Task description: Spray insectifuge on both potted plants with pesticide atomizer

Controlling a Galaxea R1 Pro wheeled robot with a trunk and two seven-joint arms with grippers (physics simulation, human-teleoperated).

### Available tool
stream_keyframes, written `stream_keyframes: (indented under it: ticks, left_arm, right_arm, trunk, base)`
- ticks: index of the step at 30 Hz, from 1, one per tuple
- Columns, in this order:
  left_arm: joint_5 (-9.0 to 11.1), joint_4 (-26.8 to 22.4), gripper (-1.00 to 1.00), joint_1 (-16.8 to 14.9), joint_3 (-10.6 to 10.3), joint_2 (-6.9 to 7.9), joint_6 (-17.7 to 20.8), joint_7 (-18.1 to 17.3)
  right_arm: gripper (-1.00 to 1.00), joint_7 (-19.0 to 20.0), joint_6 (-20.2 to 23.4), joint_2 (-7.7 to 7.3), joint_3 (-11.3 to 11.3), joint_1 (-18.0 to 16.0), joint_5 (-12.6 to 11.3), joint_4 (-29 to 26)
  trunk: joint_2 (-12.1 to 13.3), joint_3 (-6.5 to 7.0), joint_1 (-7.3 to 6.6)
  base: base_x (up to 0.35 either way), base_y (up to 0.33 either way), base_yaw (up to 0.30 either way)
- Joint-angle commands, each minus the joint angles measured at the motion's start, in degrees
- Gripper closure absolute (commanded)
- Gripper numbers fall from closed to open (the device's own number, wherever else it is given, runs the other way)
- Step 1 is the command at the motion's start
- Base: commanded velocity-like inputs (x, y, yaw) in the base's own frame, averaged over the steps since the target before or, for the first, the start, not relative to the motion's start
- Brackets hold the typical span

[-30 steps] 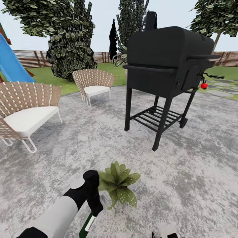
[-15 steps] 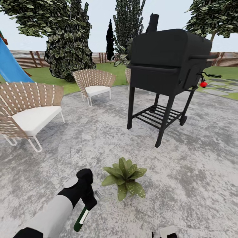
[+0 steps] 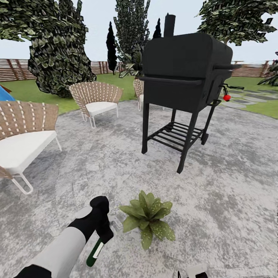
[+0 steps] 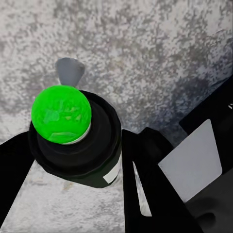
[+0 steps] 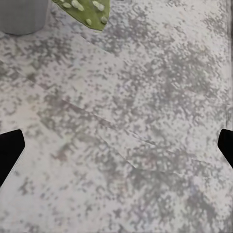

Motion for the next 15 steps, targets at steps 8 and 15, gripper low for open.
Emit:
stream_keyframes:
  ticks: [8, 15]
  left_arm:
    - [-0.8, -3.5, 1.00, -0.4, -0.2, -0.08, 0.6, -0.8]
    - [-0.8, -3.6, 1.00, -0.6, -0.2, -0.22, 0.5, -0.8]
  right_arm:
    - [-1.00, -0.3, -0.1, 0.09, -0.4, -0.1, 0.6, 0.1]
    - [-1.00, -0.2, -0.1, -0.01, -0.4, -0.1, 0.6, 0.1]
  trunk:
    - [0.0, 0.05, 0.02]
    - [0.0, 0.21, 0.02]
  base:
    - [0.081, 0.057, -0.299]
    - [0.000, 0.000, -0.245]
